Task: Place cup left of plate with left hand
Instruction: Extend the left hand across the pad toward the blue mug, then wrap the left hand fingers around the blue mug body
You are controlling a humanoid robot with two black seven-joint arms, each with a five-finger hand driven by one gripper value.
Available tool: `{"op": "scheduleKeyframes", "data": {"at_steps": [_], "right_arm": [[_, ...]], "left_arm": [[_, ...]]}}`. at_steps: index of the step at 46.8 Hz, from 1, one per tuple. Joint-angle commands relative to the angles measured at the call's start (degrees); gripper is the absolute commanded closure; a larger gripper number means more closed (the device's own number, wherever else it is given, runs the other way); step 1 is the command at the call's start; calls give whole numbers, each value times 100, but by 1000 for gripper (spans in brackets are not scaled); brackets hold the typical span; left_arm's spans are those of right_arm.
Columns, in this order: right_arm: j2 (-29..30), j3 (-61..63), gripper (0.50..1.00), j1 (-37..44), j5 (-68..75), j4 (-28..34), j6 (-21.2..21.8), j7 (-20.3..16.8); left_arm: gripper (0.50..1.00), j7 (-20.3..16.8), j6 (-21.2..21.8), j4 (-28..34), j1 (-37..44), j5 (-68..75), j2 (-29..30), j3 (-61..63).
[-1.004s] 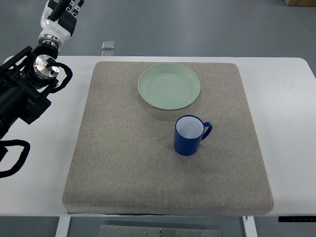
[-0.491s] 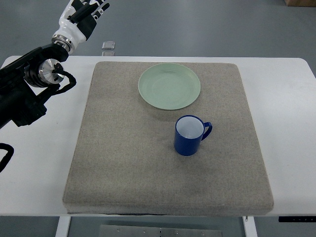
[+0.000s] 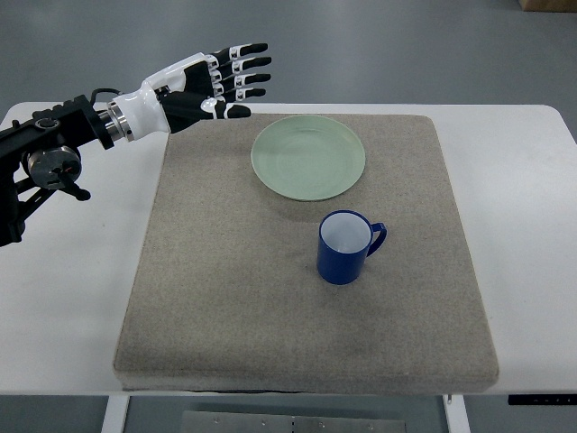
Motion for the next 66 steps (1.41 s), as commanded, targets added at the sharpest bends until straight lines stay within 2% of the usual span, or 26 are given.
{"op": "scheduleKeyframes", "data": {"at_steps": [1,13,34,66], "right_arm": [[0,0,566,0,0,4,0,0],[0,0,566,0,0,4,0,0],[0,0,566,0,0,4,0,0],[0,0,566,0,0,4,0,0]], "left_arm": [[504,-9,-11,-56,152,268,124,-1],[504,-9,-11,-214,522,629,230,-18],[504,0,-11,-768,829,1174,63,-10],[504,17,-11,-610,1014,1543,-481,-1]]}}
